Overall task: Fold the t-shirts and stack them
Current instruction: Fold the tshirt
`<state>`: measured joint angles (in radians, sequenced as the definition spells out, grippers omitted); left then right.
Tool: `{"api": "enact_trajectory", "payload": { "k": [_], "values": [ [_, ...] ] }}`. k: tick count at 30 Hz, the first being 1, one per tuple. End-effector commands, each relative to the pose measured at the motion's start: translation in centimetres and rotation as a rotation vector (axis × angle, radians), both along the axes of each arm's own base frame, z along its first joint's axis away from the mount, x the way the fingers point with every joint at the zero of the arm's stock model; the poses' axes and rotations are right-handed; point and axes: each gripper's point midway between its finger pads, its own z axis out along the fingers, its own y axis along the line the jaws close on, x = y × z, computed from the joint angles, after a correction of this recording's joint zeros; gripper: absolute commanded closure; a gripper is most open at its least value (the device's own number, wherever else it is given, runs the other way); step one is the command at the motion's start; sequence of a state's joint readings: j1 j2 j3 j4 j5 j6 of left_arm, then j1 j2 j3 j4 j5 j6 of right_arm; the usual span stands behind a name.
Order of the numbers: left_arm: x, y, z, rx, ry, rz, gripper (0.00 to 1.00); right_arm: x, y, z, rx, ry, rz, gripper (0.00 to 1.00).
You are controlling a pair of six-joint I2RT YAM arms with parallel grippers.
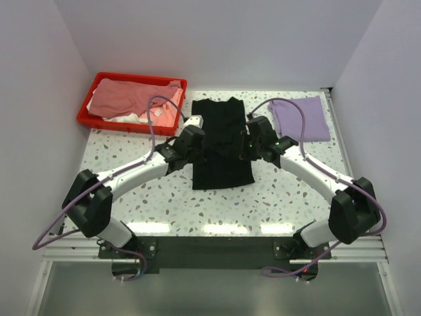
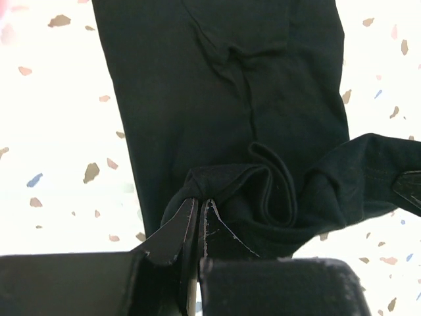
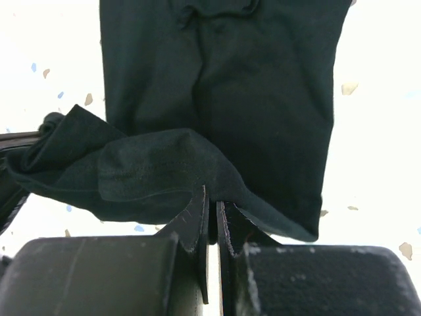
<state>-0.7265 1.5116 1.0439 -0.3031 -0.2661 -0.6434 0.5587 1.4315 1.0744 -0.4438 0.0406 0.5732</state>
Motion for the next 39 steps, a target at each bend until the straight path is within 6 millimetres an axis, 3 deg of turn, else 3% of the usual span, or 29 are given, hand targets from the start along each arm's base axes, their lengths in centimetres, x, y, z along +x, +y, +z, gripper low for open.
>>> {"api": "enact_trajectory", "payload": {
  "k": [1,11,25,30,33,34,35,37,38,39],
  "values": [
    [2.8,-0.2,2.4,-0.008,-0.086,0.014,1.00,2.9,0.5,1.8,0.009,-0.081,0.001,1.00],
    [6.5,1.0,1.8,0.023,-0.092,0.053,1.00,6.0,-0.8,-0.4,-0.003,-0.053,-0.039,1.00],
    [8.9,1.5,-2.6,0.027,-0.001,0.045,1.00,8.6,-1.6,-3.7,0.006,0.020,-0.070,0.97],
    [9.4,1.8,-3.6,0.035,0.014,0.049,0.82,9.3,-1.9,-4.7,0.005,0.047,-0.093,0.92],
    [9.8,1.8,-3.7,0.035,0.013,0.046,0.69,9.9,-2.1,-5.1,0.003,0.055,-0.105,0.80],
    [9.9,1.8,-3.6,0.034,0.012,0.046,0.62,10.0,-2.2,-5.1,0.000,0.060,-0.107,0.68],
    [10.2,1.7,-3.1,0.033,0.002,0.042,0.47,10.0,-2.2,-5.4,-0.001,0.070,-0.107,0.62],
    [10.4,1.7,-2.3,0.026,-0.015,0.040,0.29,10.4,-2.2,-4.8,0.008,0.066,-0.106,0.47],
    [10.6,1.6,-1.8,0.024,-0.025,0.035,0.13,10.4,-2.2,-4.5,0.009,0.062,-0.104,0.35],
    [10.6,1.6,-1.0,0.016,-0.038,0.035,0.05,10.6,-2.2,-3.9,0.008,0.052,-0.099,0.29]
  ]
}}
